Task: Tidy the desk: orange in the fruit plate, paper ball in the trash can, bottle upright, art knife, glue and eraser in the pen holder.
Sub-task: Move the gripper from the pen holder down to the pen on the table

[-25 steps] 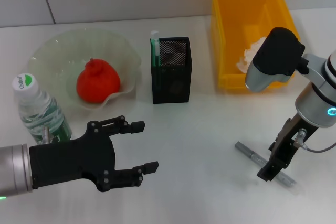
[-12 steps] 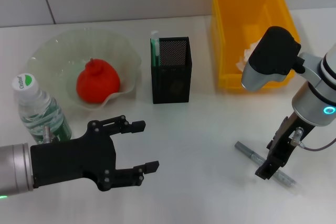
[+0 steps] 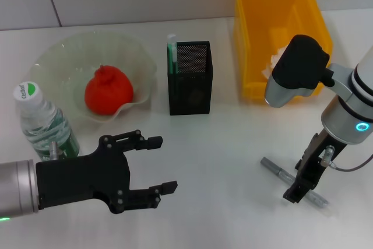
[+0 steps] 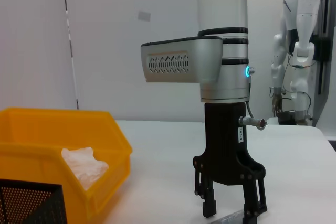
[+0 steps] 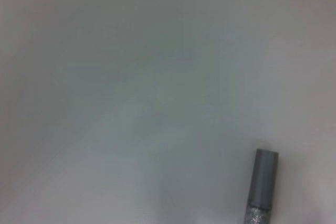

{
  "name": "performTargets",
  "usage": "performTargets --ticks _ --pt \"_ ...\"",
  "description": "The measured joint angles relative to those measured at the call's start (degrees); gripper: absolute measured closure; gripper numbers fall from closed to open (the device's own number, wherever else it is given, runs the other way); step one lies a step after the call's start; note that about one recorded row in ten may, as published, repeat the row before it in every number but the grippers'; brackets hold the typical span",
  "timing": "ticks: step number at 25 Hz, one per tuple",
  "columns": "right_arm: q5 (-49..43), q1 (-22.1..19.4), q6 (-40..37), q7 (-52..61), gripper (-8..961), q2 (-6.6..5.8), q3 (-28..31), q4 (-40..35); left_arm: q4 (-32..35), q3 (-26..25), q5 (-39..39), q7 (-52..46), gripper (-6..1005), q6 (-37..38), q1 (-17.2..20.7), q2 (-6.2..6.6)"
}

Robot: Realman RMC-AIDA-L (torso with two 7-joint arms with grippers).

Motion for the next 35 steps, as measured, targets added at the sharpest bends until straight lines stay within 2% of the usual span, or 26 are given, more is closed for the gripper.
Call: performTargets --ticks 5,16,27,32,35 --pt "0.03 0.04 0.27 0.38 351 0.01 -0.02 -0.18 0.01 0.0 0.18 -0.1 220 -0.03 -0.05 0.0" --pt "0.02 0.5 0.26 0.59 520 0.01 -0.04 0.0 0.0 0.0 0.31 -0.14 220 -0.02 -0.05 0.0" --pt "0.02 0.62 0.23 1.57 529 0.09 -1.92 0.03 -0.07 -0.01 0.31 -0.09 220 -0.03 -0.05 0.0" --pt "0.01 0.76 0.25 2.13 567 0.1 -2.23 0.03 -0.07 -0.01 0.31 -0.09 220 -0.08 -0.11 0.0" --pt "-0.01 0.81 0.25 2.28 629 0.1 -2.06 0.03 -0.07 0.0 0.3 -0.07 220 -0.1 -0.13 0.0"
